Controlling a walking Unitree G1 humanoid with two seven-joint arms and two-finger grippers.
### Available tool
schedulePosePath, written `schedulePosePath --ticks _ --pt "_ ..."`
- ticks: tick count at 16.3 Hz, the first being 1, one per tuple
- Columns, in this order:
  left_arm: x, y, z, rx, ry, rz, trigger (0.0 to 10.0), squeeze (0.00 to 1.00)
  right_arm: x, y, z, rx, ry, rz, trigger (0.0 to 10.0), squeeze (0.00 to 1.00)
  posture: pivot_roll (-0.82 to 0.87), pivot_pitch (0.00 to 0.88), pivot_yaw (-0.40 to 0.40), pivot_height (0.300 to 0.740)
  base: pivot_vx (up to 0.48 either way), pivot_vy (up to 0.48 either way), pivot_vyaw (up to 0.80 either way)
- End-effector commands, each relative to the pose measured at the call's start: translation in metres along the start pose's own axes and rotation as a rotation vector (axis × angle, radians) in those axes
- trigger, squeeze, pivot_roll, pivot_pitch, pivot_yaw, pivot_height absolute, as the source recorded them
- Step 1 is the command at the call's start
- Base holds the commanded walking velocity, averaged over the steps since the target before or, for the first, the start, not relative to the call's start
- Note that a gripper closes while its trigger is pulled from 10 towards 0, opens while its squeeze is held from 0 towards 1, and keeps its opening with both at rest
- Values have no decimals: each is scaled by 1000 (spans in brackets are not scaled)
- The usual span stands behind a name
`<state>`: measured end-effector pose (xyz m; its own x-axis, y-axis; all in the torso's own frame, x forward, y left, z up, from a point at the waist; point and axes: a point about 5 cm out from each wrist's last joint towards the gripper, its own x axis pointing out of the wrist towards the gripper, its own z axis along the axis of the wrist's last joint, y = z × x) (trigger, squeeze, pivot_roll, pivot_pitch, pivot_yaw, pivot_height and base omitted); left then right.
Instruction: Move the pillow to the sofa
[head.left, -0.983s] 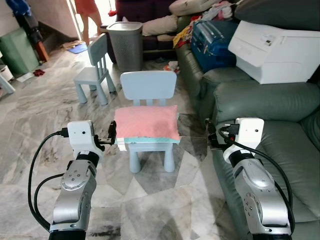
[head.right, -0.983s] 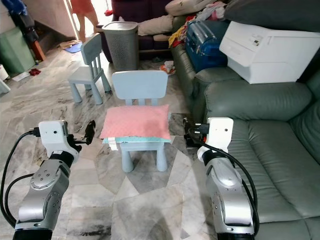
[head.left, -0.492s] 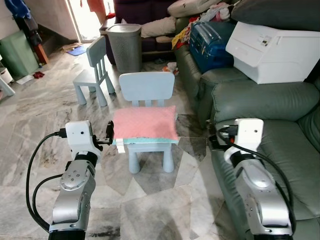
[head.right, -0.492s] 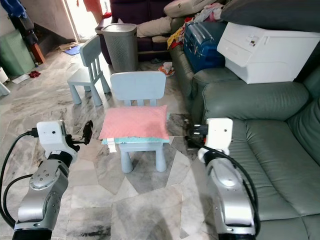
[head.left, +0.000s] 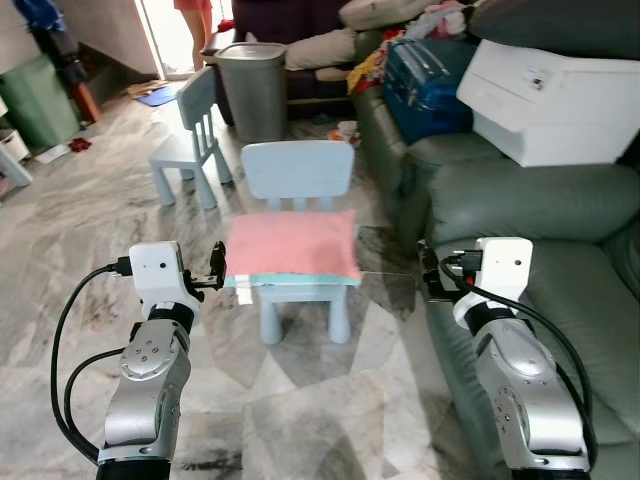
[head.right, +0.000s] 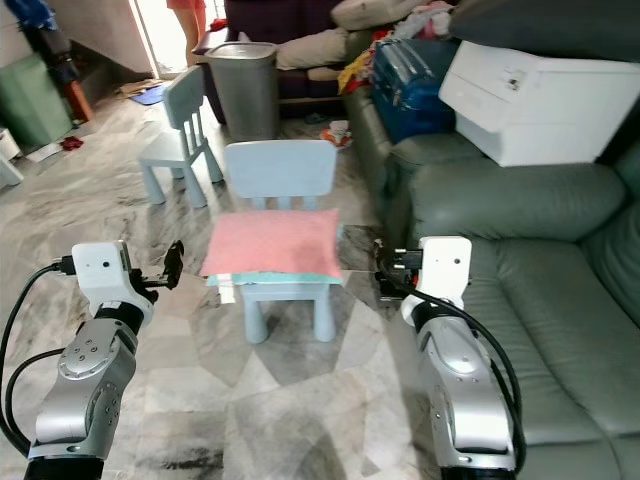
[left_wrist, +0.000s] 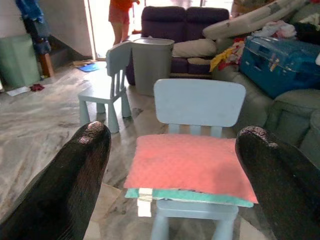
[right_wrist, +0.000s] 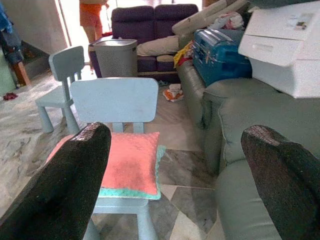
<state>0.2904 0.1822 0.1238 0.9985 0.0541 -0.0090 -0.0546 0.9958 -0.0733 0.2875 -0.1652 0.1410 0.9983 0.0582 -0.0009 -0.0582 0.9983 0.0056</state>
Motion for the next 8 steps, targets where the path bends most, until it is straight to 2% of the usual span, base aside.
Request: schedulePosePath --ticks 1,3,8 --pt "2 3 -2 11 19 8 10000 0 0 5 1 -6 -5 10 10000 0 -86 3 53 740 0 326 0" --pt "2 2 -3 13 23 10 10000 0 0 5 2 5 -10 24 10000 0 -87 7 52 740 0 317 0" --pt "0 0 -1 53 9 4 10000 0 -1 6 1 4 -6 26 10000 0 -87 9 53 740 0 0 0"
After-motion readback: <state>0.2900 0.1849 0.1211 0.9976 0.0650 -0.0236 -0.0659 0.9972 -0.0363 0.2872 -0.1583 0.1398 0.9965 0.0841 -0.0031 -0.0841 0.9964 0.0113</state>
